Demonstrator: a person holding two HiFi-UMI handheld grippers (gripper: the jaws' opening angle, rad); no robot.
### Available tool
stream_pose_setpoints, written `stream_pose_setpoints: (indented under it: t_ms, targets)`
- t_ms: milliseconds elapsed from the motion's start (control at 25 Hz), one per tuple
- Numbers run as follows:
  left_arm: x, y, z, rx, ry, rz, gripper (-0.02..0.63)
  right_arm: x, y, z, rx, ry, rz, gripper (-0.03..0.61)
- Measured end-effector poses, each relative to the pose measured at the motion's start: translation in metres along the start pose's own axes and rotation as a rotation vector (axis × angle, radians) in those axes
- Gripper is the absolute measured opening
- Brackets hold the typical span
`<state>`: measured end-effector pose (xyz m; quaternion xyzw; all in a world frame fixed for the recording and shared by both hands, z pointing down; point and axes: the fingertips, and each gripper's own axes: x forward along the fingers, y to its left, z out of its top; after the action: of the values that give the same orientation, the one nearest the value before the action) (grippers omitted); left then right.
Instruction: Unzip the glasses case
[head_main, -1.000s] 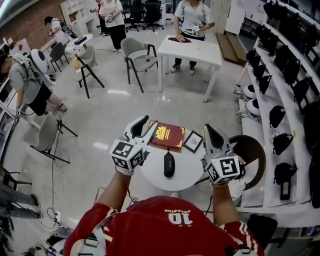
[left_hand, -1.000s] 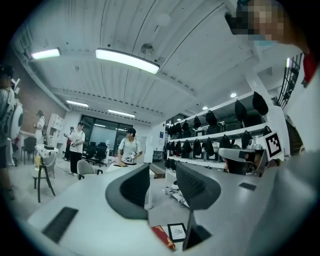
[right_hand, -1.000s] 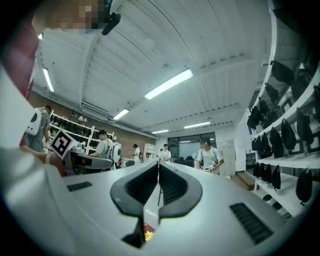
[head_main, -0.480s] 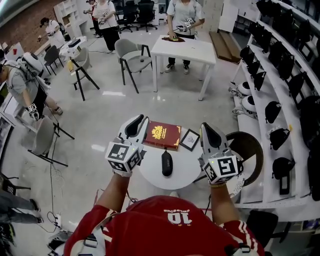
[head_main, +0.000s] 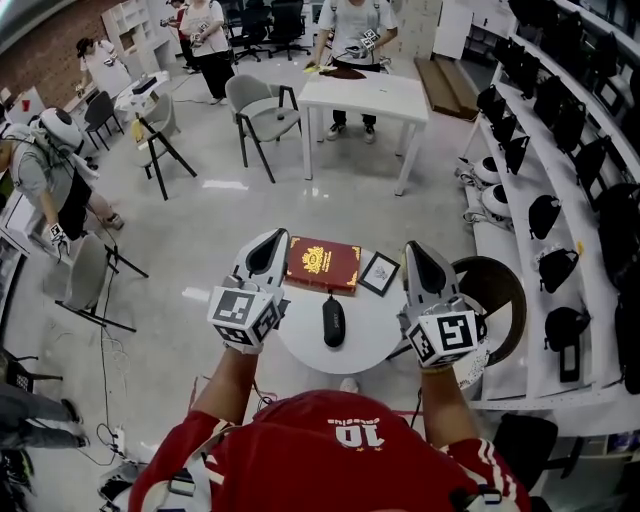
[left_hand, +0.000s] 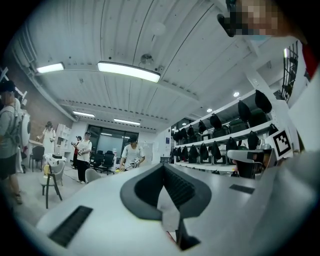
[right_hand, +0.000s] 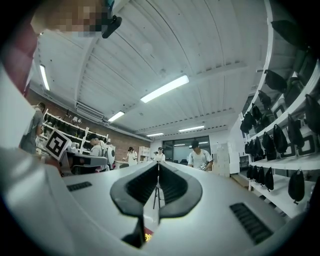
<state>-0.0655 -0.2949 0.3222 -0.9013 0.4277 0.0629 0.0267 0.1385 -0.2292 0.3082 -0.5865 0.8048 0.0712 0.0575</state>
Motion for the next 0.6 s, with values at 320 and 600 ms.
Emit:
stream_pose_setpoints:
  t_ms: [320,600]
  targets:
    - [-0.009,0.007,0.001,0.009,-0.003,0.031,0.008,-0.004,0.002,0.000,-0.029,0.013,-0.053,0.015]
    - [-0.011,0.013,-0.002,0.001,-0.014,0.034,0.008,-0.003,0.003,-0.007,-0.021,0.031,-0.061,0.015]
